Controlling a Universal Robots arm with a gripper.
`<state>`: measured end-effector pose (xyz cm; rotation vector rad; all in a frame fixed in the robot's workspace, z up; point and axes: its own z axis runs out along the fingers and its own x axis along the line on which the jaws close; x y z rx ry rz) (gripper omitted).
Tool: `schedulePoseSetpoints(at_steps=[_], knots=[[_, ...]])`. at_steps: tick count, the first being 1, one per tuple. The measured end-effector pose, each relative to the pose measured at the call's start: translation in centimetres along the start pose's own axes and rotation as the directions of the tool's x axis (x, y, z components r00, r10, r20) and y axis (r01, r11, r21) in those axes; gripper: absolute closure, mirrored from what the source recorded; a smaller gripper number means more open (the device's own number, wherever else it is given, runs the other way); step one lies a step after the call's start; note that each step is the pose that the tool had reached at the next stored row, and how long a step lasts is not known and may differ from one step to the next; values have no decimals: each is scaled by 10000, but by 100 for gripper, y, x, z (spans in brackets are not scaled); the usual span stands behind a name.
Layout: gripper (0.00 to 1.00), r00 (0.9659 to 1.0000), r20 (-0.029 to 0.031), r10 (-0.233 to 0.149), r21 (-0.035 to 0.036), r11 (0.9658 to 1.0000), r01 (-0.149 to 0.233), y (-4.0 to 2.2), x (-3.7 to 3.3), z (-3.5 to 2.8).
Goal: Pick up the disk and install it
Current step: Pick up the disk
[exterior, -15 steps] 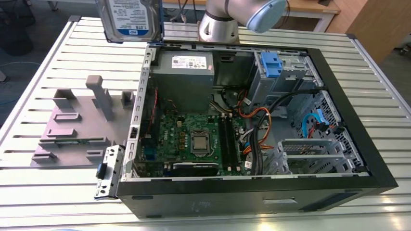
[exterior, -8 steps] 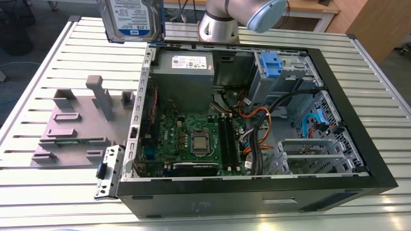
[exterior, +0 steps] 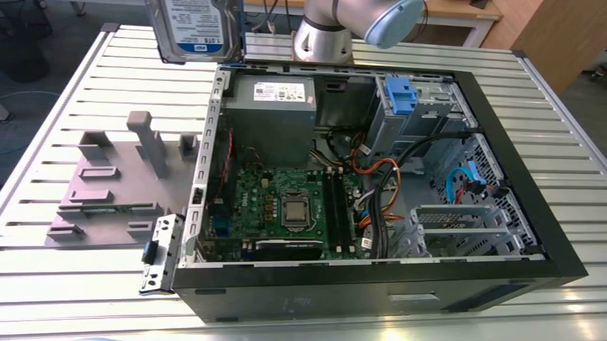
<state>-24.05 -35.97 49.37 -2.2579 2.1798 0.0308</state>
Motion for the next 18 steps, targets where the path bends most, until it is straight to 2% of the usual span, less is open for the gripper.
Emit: schedulePoseSetpoints(at_steps=[18], knots=[[64,10000,0,0,0,10000,0,-56,2,-1]])
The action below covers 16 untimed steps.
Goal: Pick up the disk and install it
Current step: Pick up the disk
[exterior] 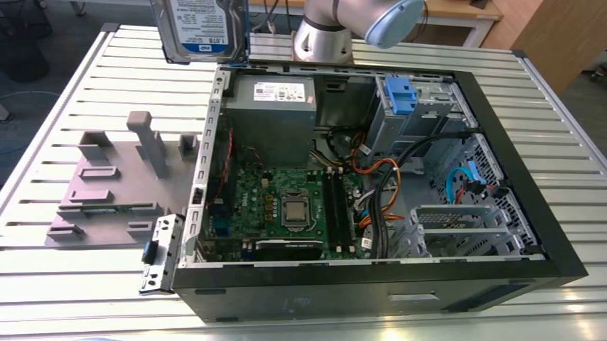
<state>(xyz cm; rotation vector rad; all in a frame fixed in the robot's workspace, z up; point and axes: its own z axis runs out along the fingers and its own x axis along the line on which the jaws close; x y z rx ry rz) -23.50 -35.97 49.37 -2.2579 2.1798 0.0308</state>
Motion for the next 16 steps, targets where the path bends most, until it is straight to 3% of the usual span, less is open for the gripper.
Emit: schedulePoseSetpoints(at_steps=[16], knots=[[64,10000,0,-1,0,10000,1,-44,1,-1]])
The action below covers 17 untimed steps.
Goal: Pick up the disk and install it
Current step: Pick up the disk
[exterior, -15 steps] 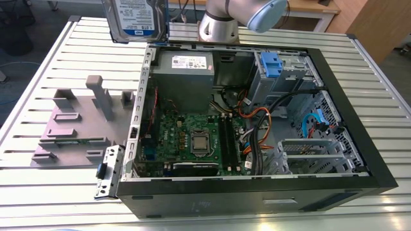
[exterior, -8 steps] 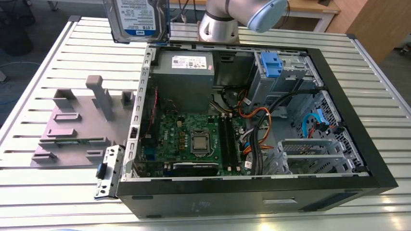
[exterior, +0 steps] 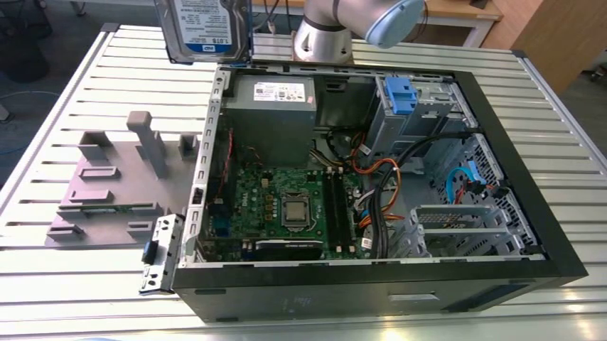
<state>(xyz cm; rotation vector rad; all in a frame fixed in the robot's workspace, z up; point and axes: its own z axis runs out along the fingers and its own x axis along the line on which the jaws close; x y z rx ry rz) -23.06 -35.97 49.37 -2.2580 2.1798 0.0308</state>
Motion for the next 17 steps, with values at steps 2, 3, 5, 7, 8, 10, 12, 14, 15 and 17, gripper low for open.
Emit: schedulePoseSetpoints(at_steps=[2,3,5,7,8,10,12,14,15,17], knots=[[64,10000,0,1,0,10000,-1,-5,0,0],[64,10000,0,1,1,10000,-1,-8,0,0],[64,10000,0,1,1,10000,-1,-13,1,0],[64,10000,0,1,0,10000,-1,-19,1,0],[64,10000,0,0,1,10000,0,-21,1,0],[64,10000,0,1,1,10000,-1,-27,1,0],[64,10000,0,0,0,10000,0,-34,1,0],[64,10000,0,1,1,10000,-1,-41,2,0],[64,10000,0,1,1,10000,-1,-45,2,0],[64,10000,0,1,0,10000,-1,-52,2,-1]])
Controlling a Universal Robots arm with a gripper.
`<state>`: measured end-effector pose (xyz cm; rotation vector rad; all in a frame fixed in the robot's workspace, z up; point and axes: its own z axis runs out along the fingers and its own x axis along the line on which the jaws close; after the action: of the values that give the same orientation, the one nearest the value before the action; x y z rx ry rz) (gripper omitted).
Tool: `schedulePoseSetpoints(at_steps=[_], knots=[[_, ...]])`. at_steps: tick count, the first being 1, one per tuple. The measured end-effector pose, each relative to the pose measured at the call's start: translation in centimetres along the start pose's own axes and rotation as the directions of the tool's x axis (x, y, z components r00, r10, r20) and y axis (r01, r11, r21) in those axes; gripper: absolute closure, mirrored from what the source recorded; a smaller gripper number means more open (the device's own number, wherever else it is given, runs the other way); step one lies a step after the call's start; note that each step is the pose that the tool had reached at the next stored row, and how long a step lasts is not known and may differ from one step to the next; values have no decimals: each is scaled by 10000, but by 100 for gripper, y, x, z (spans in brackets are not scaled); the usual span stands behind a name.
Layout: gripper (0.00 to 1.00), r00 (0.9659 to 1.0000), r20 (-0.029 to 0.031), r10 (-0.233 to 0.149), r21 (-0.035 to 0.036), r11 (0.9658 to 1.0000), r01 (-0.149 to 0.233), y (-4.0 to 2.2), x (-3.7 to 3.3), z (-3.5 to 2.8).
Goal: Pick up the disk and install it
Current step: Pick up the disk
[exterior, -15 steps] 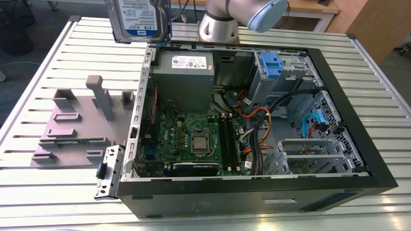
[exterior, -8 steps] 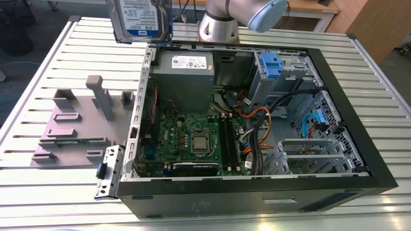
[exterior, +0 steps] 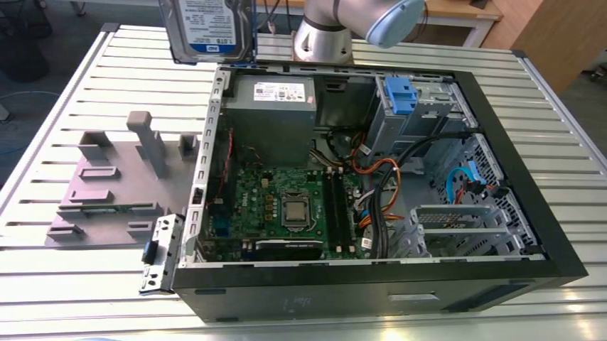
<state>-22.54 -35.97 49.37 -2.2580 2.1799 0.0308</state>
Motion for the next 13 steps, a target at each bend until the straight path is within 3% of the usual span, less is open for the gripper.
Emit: schedulePoseSetpoints(at_steps=[13], knots=[[64,10000,0,0,0,10000,0,-42,2,0]])
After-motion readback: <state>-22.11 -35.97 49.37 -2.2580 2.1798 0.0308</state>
